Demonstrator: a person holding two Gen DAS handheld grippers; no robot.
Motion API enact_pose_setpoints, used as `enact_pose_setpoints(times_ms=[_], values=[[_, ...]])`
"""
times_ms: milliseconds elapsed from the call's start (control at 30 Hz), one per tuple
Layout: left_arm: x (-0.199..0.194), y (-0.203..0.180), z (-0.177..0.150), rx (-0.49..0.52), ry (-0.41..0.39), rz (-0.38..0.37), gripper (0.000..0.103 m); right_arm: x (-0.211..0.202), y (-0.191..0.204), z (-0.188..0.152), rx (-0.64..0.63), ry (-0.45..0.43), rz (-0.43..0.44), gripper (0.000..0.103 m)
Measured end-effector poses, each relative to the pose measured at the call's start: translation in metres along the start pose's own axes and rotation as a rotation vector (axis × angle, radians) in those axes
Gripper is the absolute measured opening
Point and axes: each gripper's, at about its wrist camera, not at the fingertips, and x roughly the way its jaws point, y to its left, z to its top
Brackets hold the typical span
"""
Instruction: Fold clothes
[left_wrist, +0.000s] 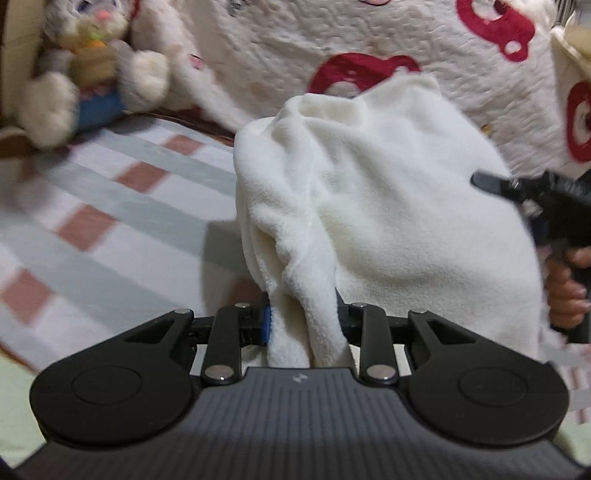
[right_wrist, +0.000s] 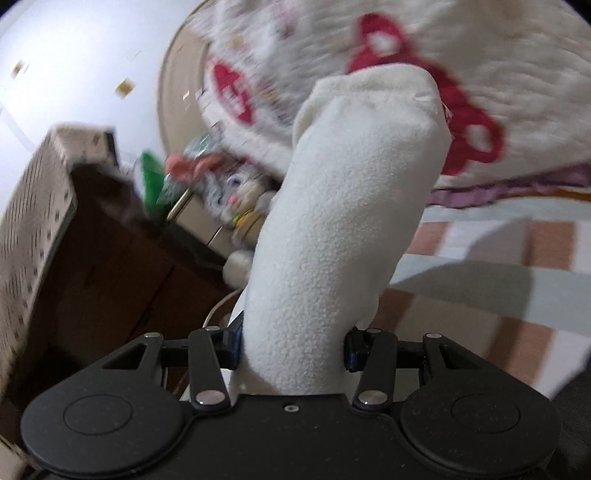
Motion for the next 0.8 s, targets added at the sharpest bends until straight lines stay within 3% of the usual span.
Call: enact_pose_setpoints(times_ms=[267,400,567,800], values=[[-0.044,0.045,0.046,0.052,-0.061,0.171,0.025,0.066,0.042,-0.001,0.001,-0.026,0.123,0.053],[-0.038,0.060,0.081,0.078,-0.087,0.246,0.025,0.102,0.046,0.017,0.059,-0.061,0.156,0.053],[-0.013,0.084,0.118,0.025,-0.115,0.245,0.025,0.134,0.018,0.032,0.104,-0.128,0.192,0.053],[0.026,0.101,0.142,0.075,-0.055,0.302,0.025,0.174,-0.011,0.049,0.217,-0.121,0.169,0.053]])
